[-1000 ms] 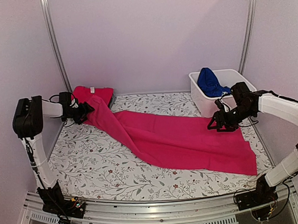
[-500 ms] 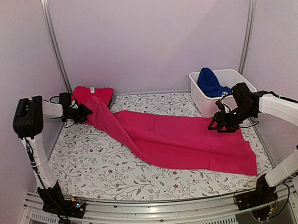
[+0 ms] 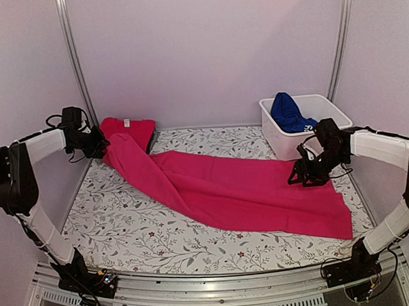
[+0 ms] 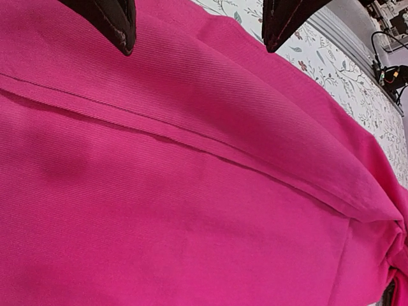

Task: Fold and stack the mixed laundry pile
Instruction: Flatten out the crumpled trousers at the center of the board.

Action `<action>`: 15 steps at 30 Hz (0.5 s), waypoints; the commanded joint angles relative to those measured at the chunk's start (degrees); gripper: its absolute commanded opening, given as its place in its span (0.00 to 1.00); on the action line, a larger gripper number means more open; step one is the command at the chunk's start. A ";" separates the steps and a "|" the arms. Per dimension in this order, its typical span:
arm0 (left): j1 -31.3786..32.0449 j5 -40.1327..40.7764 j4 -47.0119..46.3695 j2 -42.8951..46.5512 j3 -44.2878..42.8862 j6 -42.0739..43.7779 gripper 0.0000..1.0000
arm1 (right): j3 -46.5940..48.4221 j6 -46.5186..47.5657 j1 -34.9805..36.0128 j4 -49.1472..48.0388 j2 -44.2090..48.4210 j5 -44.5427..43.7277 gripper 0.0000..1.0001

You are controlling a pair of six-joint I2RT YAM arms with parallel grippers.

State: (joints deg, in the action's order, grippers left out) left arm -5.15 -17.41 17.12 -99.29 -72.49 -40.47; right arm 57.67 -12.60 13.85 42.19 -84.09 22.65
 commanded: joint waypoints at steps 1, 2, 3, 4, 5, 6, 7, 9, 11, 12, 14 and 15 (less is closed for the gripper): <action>-0.71 9.32 20.27 9.18 1.29 0.58 0.00 | -1.52 0.94 0.17 -0.61 -3.26 -4.11 0.66; -0.97 11.41 24.23 11.28 1.93 0.50 0.00 | -1.70 1.35 0.21 -0.54 -4.18 -4.78 0.66; -1.42 13.23 29.47 13.27 2.63 0.12 0.00 | -1.72 1.53 0.04 -0.47 -4.73 -5.28 0.66; -1.97 14.91 32.96 15.40 3.81 -0.33 0.00 | -1.65 1.60 -0.25 -0.18 -5.59 -5.23 0.66; -2.67 16.19 35.51 17.79 5.40 -0.74 0.00 | -1.60 1.68 -0.32 -0.12 -6.50 -5.33 0.66; -3.31 16.78 37.60 20.18 7.02 -1.33 0.00 | -1.48 1.73 -0.37 0.14 -6.93 -5.56 0.66; -4.05 17.18 39.92 22.61 8.68 -2.00 0.00 | -1.37 1.64 -0.44 0.60 -7.39 -6.15 0.66; -5.19 19.39 44.96 26.41 11.29 -3.71 0.00 | -1.05 1.53 -0.96 2.01 -8.03 -6.72 0.66; -6.12 22.17 49.89 29.27 13.40 -5.33 0.00 | -0.56 1.81 -1.40 4.55 -8.48 -6.63 0.66; -6.65 23.51 51.96 30.66 14.40 -6.03 0.00 | -0.26 1.93 -1.57 5.81 -8.66 -6.63 0.66; -7.96 25.58 54.90 32.96 16.13 -7.36 0.00 | 0.29 2.39 -1.74 7.38 -8.50 -6.45 0.67; -8.88 26.57 55.81 34.01 17.03 -7.86 0.00 | 0.63 2.27 -1.89 8.07 -8.20 -6.02 0.67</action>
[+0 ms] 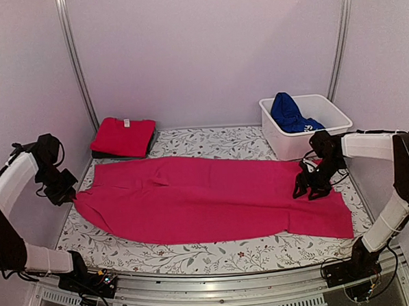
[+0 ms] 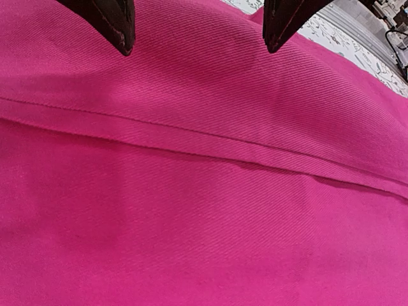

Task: Fold and stack the mixed laundry pile
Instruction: Flatten out the crumpled trousers at the center of the board.

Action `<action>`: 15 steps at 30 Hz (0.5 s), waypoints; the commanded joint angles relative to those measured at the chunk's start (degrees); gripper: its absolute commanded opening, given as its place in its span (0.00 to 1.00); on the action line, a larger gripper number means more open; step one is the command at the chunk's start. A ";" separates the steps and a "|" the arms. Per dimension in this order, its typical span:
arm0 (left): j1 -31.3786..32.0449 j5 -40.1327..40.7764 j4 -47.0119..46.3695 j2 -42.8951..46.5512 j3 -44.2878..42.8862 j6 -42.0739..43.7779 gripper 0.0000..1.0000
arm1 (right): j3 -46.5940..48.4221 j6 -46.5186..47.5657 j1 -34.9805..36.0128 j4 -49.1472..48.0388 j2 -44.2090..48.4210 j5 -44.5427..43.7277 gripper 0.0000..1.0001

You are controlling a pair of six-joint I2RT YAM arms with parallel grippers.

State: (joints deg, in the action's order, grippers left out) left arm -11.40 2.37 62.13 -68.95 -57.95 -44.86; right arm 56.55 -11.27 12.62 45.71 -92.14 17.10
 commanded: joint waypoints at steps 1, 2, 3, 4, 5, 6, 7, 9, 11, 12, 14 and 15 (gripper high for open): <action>-3.54 7.55 11.24 4.43 3.27 -3.69 0.00 | 2.36 0.62 -0.87 5.42 0.32 -0.03 0.68; -4.60 8.24 11.25 4.85 4.10 -3.65 0.00 | 3.20 0.41 -0.94 6.55 0.45 0.18 0.68; -5.72 8.40 10.65 4.97 4.88 -3.19 0.00 | 3.98 0.17 -1.04 7.55 0.46 0.13 0.68; -6.61 8.32 9.32 4.73 5.59 -2.20 0.00 | 4.76 0.07 -1.16 8.44 0.43 -0.04 0.68; -7.38 8.56 8.20 4.07 6.36 -1.56 0.00 | 5.34 -0.06 -1.27 9.10 0.46 -0.25 0.68; -8.02 8.98 7.06 3.14 6.78 -0.77 0.00 | 5.70 -0.34 -1.67 9.59 0.66 -0.33 0.68; -8.80 9.54 5.70 2.07 7.00 0.12 0.00 | 5.84 -0.60 -2.11 9.97 0.85 0.05 0.68; -11.15 9.83 2.83 -0.50 6.96 1.97 0.04 | 5.34 -1.67 -3.48 10.55 1.86 1.92 0.67; -14.48 7.63 0.49 -3.01 6.70 4.05 0.10 | 3.78 -3.41 -4.59 10.62 2.98 5.12 0.64; -15.91 6.73 0.16 -4.04 6.07 4.36 0.12 | 2.91 -4.02 -4.89 10.53 3.38 6.16 0.62; -18.43 5.56 -0.67 -5.21 4.48 4.81 0.15 | 0.98 -5.34 -4.97 10.05 4.20 8.05 0.59; -19.35 5.71 -1.02 -5.57 3.58 5.00 0.19 | -0.06 -6.22 -4.94 9.61 4.39 9.12 0.57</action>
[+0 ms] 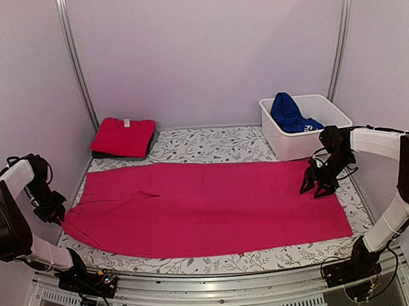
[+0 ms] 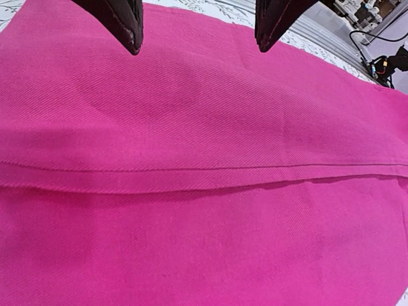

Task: Fold and stack the mixed laundry pile
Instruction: Flatten out the crumpled trousers at the center of the board.

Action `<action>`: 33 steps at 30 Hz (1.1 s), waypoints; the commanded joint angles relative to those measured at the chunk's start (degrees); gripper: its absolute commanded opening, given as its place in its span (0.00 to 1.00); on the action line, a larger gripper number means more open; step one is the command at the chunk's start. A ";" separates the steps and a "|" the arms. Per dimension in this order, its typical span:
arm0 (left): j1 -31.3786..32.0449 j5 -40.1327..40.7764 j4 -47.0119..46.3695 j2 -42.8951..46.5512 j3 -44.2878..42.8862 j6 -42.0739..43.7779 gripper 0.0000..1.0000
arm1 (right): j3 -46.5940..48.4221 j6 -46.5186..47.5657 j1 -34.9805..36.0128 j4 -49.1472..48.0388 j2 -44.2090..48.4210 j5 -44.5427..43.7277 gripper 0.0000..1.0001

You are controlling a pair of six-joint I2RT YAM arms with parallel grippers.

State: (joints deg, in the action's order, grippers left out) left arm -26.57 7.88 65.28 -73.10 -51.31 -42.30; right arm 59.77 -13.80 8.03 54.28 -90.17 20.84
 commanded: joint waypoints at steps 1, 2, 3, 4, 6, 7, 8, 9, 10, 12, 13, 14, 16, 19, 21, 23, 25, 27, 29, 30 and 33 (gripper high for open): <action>-4.63 0.34 -4.40 -1.69 -4.00 2.56 0.27 | -4.12 -4.19 -0.34 0.65 2.66 6.56 0.55; -4.93 0.44 -4.49 -1.95 -5.07 2.86 0.36 | -4.51 -4.47 -0.45 0.32 2.70 7.52 0.53; -4.93 -0.50 -4.84 -1.99 -6.09 3.40 0.47 | -4.14 -4.87 -0.39 0.07 2.72 7.98 0.52; -4.67 -2.34 -5.93 -1.60 -6.73 4.68 0.59 | -3.25 -5.06 -0.41 -0.43 2.76 8.21 0.51; -3.45 -9.22 -10.17 0.68 -6.98 8.67 0.79 | -0.23 -5.49 -0.40 -3.29 3.75 9.49 0.52; -2.34 -12.93 -12.85 2.00 -6.96 10.77 0.92 | 1.47 -5.45 -0.35 -5.07 4.01 9.93 0.53; -0.65 -16.23 -15.48 3.41 -6.96 12.15 0.99 | 2.87 -5.38 -0.31 -7.27 4.11 10.49 0.55; 1.39 -19.31 -17.74 4.25 -6.96 13.64 0.99 | 3.82 -5.30 -0.38 -9.60 4.06 11.14 0.56; 3.63 -22.03 -20.66 4.21 -6.78 14.78 1.00 | 5.15 -5.47 -0.31 -11.88 3.38 11.95 0.57; 7.79 -25.49 -23.50 2.26 -6.18 15.40 1.00 | 7.15 -5.68 -0.03 -15.23 1.00 13.15 0.57; 9.62 -26.69 -24.57 0.44 -5.77 15.57 1.00 | 8.25 -5.77 0.50 -16.03 -1.44 13.63 0.56; 11.36 -26.97 -25.24 -1.56 -5.59 15.51 1.00 | 9.35 -5.59 1.10 -16.39 -3.04 13.49 0.55; 15.08 -26.45 -27.03 -5.81 -5.46 15.92 1.00 | 11.30 -4.49 2.72 -16.81 -6.64 11.85 0.55; 20.81 -24.00 -28.94 -11.89 -6.89 16.69 1.00 | 13.44 -2.33 4.07 -17.11 -12.13 9.92 0.54; 23.76 -22.60 -29.14 -16.30 -8.97 17.80 1.00 | 13.69 -1.62 4.07 -17.12 -15.11 8.01 0.53; 25.97 -21.19 -28.71 -20.79 -11.17 18.75 1.00 | 12.89 -1.41 3.98 -17.44 -16.69 5.70 0.52; 27.00 -20.39 -28.66 -24.82 -12.87 19.39 0.99 | 11.86 -1.37 3.77 -17.34 -18.15 3.99 0.50; 28.66 -20.21 -29.03 -28.19 -14.30 20.16 0.98 | 10.13 -1.93 3.02 -17.63 -19.03 2.90 0.47; 30.14 -19.71 -29.06 -30.74 -15.82 20.85 0.97 | 8.39 -2.27 2.25 -18.20 -19.11 2.66 0.43; 31.02 -19.54 -29.11 -31.54 -16.68 21.07 0.97 | 7.51 -2.28 2.23 -18.86 -18.69 2.72 0.42; 32.85 -20.43 -30.51 -32.54 -17.76 21.58 0.97 | 4.91 -1.33 2.62 -22.28 -13.04 2.69 0.43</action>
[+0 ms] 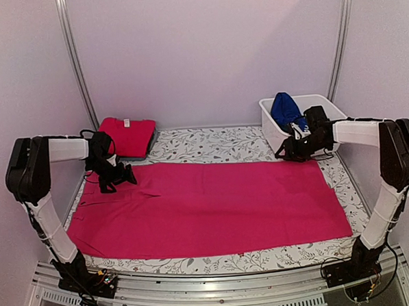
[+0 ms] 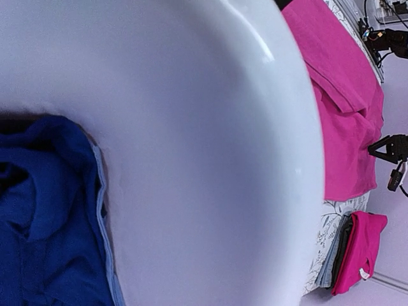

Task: Fold and stack the mixed laundry pile
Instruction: Flatten out the crumpled trousers at the center of the board.

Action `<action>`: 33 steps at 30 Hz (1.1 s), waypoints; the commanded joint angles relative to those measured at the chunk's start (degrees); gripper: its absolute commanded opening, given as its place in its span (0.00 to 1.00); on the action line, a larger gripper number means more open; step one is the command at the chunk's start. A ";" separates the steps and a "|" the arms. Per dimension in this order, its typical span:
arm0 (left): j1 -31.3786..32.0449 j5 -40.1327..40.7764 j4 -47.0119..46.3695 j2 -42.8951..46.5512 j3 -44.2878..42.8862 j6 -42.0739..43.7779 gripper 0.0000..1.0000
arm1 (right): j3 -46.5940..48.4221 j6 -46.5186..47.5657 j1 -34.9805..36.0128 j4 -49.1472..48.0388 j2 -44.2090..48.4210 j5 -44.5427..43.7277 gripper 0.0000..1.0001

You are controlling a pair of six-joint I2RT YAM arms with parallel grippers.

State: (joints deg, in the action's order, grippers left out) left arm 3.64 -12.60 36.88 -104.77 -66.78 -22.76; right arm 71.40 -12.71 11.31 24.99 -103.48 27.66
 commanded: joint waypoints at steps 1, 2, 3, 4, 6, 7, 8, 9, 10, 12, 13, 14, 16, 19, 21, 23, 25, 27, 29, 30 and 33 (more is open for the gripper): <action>3.03 -0.23 -2.49 -1.21 -2.68 2.02 0.96 | -7.23 -1.77 -0.52 5.41 3.78 -3.94 0.45; 3.30 -0.88 -2.97 -1.49 -3.11 2.18 0.96 | -7.63 -1.50 -0.44 3.76 5.91 -3.79 0.46; 3.60 -1.18 -3.42 -1.69 -3.47 2.13 0.96 | -7.83 -1.17 -0.47 2.09 8.67 -4.20 0.47; 3.89 -1.17 -3.71 -1.84 -3.91 2.09 0.96 | -7.87 -0.98 -0.45 0.61 10.56 -4.69 0.49; 4.28 -1.39 -4.23 -1.66 -4.65 2.40 0.97 | -8.16 -0.62 -0.45 -1.83 15.38 -6.07 0.52; 4.37 -1.05 -4.35 -1.40 -4.98 2.57 0.97 | -8.62 -0.90 -0.49 -2.32 17.53 -7.61 0.52; 4.51 -0.81 -4.59 -1.03 -5.20 2.86 0.97 | -9.63 -1.80 -0.50 -2.50 18.91 -9.94 0.52; 4.54 -0.83 -4.96 -0.63 -5.28 3.30 0.97 | -10.84 -2.74 -0.48 -2.67 20.87 -11.90 0.51; 4.51 -0.73 -5.13 -0.27 -5.46 3.49 0.97 | -12.20 -4.16 -0.48 -2.79 22.01 -13.02 0.51; 4.53 -0.70 -5.01 -0.09 -6.12 3.94 0.98 | -14.94 -7.23 -0.52 -2.82 22.68 -13.68 0.48; 4.61 -0.96 -4.98 -0.20 -6.61 4.16 0.97 | -16.25 -8.67 -0.50 -3.18 22.50 -13.40 0.47; 4.62 -0.95 -4.86 -0.31 -6.88 4.21 0.97 | -17.36 -10.48 -0.45 -3.67 22.05 -12.90 0.47; 4.61 -1.50 -4.87 -0.51 -7.54 4.30 0.97 | -19.56 -14.14 -0.46 -5.83 20.97 -12.28 0.46; 4.90 -3.05 -5.76 -0.44 -7.48 4.75 0.97 | -22.46 -17.89 -0.44 -10.67 20.07 -13.31 0.45; 5.50 -3.32 -5.90 -0.86 -7.18 5.48 0.98 | -23.16 -18.90 -0.48 -14.07 18.71 -13.32 0.45; 5.71 -4.05 -5.58 -1.66 -6.87 5.98 0.97 | -22.24 -19.30 -0.47 -15.90 15.74 -13.47 0.45; 6.16 -4.80 -5.42 -2.44 -6.55 6.27 0.95 | -20.73 -19.22 -0.45 -17.48 12.84 -13.61 0.46; 7.33 -4.59 -5.42 -3.25 -6.77 7.24 0.95 | -18.94 -19.11 -0.51 -18.46 10.09 -14.43 0.47; 8.78 -3.34 -5.00 -4.87 -7.87 8.62 0.94 | -16.85 -18.93 -0.64 -19.19 7.34 -15.26 0.49; 9.48 -2.97 -4.56 -5.93 -8.71 9.36 0.94 | -15.52 -18.87 -0.86 -19.53 6.39 -15.46 0.49; 11.83 -1.95 -3.66 -9.05 -11.46 11.10 0.93 | -12.33 -18.50 -1.27 -19.82 2.49 -15.85 0.50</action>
State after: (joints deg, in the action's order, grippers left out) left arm 12.21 -15.68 32.45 -110.02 -74.89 -15.18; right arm 54.46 -31.09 10.72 8.80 -97.25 13.69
